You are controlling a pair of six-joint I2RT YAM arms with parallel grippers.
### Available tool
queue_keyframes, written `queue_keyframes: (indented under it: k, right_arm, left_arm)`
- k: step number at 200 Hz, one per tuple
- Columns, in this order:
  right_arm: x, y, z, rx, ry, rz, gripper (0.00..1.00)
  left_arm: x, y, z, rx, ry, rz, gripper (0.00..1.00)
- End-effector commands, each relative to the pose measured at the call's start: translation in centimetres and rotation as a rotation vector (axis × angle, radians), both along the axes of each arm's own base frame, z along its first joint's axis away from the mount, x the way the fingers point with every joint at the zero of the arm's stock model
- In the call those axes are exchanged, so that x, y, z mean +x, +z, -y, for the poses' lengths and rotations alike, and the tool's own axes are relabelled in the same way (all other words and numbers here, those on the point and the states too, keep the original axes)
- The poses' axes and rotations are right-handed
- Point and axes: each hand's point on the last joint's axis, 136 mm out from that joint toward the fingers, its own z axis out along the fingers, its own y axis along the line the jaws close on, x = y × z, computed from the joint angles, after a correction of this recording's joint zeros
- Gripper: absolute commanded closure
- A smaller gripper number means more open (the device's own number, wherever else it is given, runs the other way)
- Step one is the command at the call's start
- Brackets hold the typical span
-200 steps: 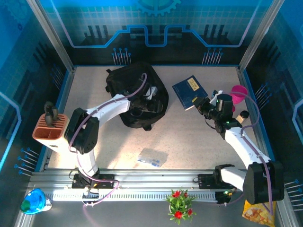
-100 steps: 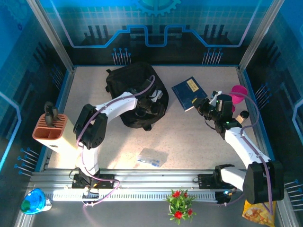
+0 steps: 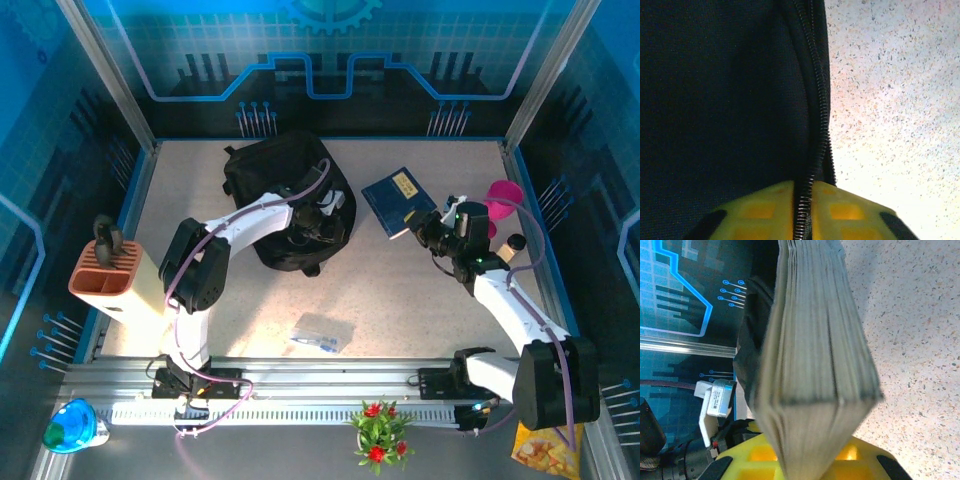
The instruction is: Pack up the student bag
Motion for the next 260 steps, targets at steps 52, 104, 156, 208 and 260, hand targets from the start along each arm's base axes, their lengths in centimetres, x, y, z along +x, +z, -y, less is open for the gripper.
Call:
queue_keyframes:
  k: [52, 104, 156, 208, 260]
  right_arm:
    - [-0.5, 0.9, 0.2, -0.017, 0.024, 0.027, 0.92]
    - [-2.3, -0.1, -1.2, 0.022, 0.089, -0.078, 0.92]
    - [-2.5, 0.6, -5.7, 0.073, 0.218, -0.098, 0.91]
    - [-1.5, 2.8, -9.1, 0.156, 0.307, -0.042, 0.91]
    - [-1.2, 4.2, -10.1, 0.206, 0.343, -0.017, 0.91]
  left_arm:
    - [2.0, 6.7, -0.6, -0.068, 0.066, 0.194, 0.95]
    - [3.4, 11.6, -0.7, -0.166, 0.113, 0.348, 0.96]
    - [4.1, 12.8, 0.8, -0.226, 0.098, 0.358, 0.96]
    - [3.1, 11.4, 0.1, -0.167, 0.063, 0.323, 0.91]
    - [0.5, 10.8, -3.0, -0.014, -0.01, 0.336, 0.6]
